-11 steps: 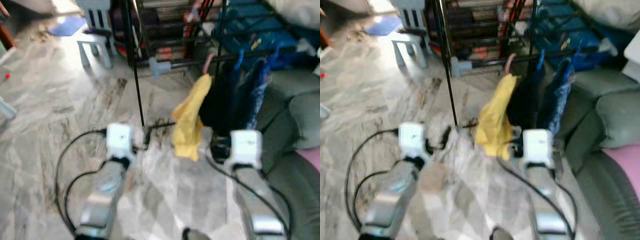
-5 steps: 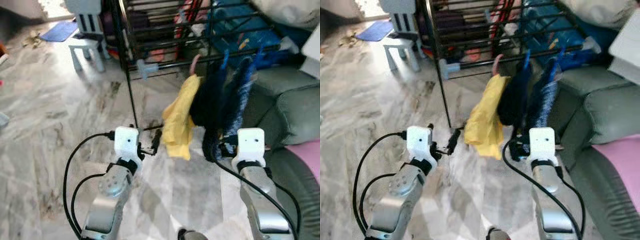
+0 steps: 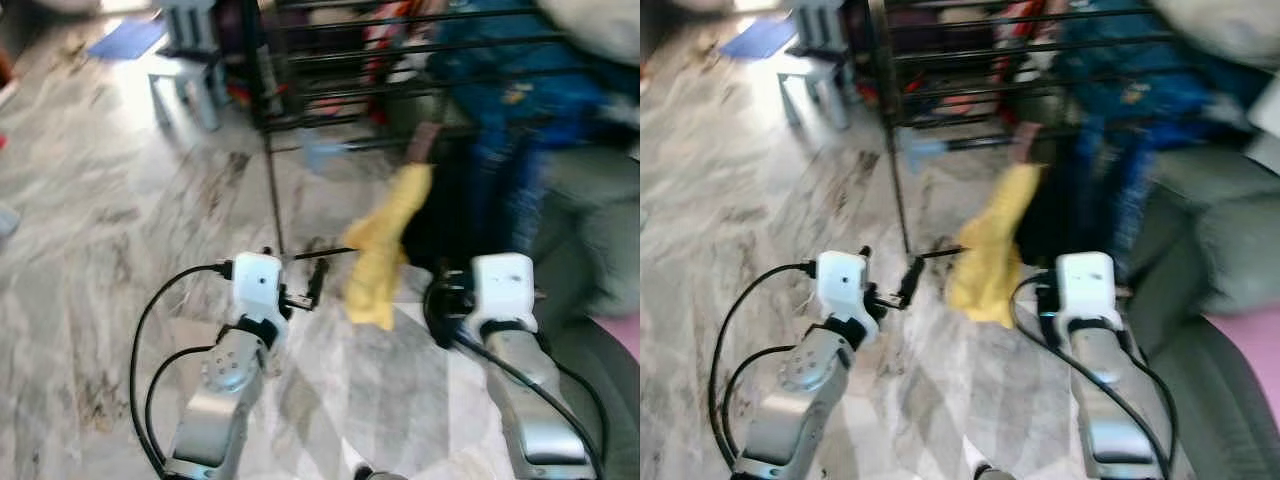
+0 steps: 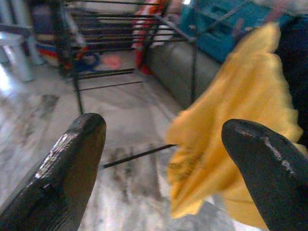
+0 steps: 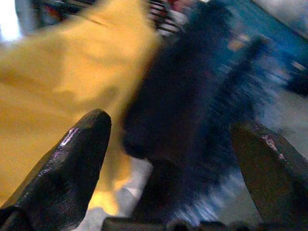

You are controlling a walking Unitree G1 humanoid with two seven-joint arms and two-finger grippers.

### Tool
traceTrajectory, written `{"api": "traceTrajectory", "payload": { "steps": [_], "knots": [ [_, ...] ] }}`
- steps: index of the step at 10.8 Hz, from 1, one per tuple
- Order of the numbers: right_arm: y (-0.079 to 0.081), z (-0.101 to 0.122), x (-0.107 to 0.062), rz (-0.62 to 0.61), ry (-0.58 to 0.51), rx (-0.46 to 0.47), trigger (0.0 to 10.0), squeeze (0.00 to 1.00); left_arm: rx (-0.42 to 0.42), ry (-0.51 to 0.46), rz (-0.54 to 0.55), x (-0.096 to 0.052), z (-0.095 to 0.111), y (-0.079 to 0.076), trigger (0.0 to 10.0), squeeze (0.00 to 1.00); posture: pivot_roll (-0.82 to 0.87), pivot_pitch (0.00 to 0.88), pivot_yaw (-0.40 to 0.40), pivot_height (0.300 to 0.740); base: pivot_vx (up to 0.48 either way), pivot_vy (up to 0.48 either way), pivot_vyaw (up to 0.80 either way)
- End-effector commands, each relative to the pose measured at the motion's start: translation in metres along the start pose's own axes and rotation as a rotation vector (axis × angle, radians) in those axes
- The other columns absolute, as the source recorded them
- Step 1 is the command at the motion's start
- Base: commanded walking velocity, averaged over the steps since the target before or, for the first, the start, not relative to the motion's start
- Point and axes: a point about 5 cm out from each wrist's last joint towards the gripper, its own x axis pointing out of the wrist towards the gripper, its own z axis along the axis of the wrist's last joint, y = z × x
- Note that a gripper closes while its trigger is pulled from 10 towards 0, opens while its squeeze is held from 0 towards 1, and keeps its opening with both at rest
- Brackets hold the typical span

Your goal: Hang hanger

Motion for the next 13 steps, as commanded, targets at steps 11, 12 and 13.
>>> {"api": "traceTrajectory", "payload": {
  "steps": [11, 12, 13],
  "knots": [
    [-0.031, -0.015, 0.010, -0.161, 0.123, -0.092, 10.0, 0.00, -0.024, 0.065, -0.021, -0.010, -0.009, -0.006, 10.0, 0.00, -0.11, 0.254, -0.008, 0.740, 0.035, 0.000, -0.21],
    [-0.028, -0.015, 0.017, -0.120, 0.136, -0.072, 10.0, 0.00, -0.022, 0.068, -0.019, -0.010, -0.009, -0.006, 10.0, 0.00, -0.11, 0.258, -0.010, 0.740, 0.000, 0.000, 0.00],
    [-0.024, -0.007, 0.030, -0.062, 0.117, -0.063, 10.0, 0.00, -0.023, 0.068, -0.019, -0.010, -0.009, -0.008, 10.0, 0.00, -0.11, 0.259, -0.015, 0.740, 0.000, 0.000, 0.00]
  ]
}}
